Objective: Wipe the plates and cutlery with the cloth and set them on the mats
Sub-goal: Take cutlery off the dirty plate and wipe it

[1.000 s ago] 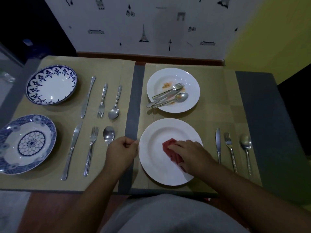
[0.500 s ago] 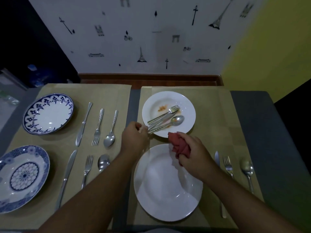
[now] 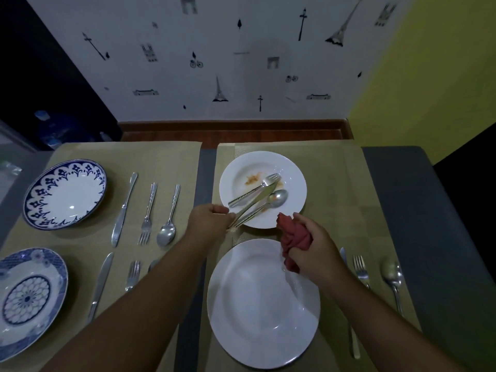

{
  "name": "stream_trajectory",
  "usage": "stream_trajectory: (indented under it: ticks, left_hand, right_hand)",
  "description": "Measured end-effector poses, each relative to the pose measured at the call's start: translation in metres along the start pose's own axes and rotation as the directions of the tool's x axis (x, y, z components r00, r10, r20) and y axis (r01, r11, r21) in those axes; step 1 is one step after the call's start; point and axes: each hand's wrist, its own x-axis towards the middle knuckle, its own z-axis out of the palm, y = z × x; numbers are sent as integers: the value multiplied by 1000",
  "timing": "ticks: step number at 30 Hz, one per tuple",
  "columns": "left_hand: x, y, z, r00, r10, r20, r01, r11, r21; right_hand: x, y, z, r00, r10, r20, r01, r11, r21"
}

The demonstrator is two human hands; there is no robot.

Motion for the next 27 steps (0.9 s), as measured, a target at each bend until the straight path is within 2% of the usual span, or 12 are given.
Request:
stream_trajectory:
  ticks: [3,6,9,12,15,16,18,20,22,27]
  left_hand:
    - [-15,-1,-8,972,-147,183,191,949,-252]
    - [-33,-12,-16,910,-223,349,349,867,-356]
    - [-55,-29,-18,840,-221,495,442,807,-391]
    - [-72,-37,-16,838,-169,519,382,861,-335]
    - [-75,-34,-14,847,-108,521,314,892,-326]
    - [-75,-32,-14,849,-90,521,294,899,-325]
    - [-74,-25,-14,858,-66,510,265,906,-329]
    - [-75,-17,-14,859,-26,512,217,923,-317]
    - [-77,-12,-15,857,6,516,180,933,-311]
    - [-82,-15,-25,853,-24,521,238,907,-348]
  right_hand:
    - [-2,-8,-3,999,44,-30,-40,994,102]
    - [-3,-15,-4,997,65,-39,-58,986,154]
    - [-4,-21,-5,997,54,-61,-43,985,170]
    - [-3,-28,-4,996,-61,-57,65,996,65]
    - [1,-34,0,947,-321,32,322,932,-167]
    - [3,-36,2,909,-401,110,416,874,-251]
    - [12,-36,4,802,-517,299,598,692,-405]
    - [22,-37,8,701,-539,466,712,507,-485]
    - [32,-40,12,663,-517,542,748,419,-515]
    - [57,-59,8,732,-463,500,680,456,-574]
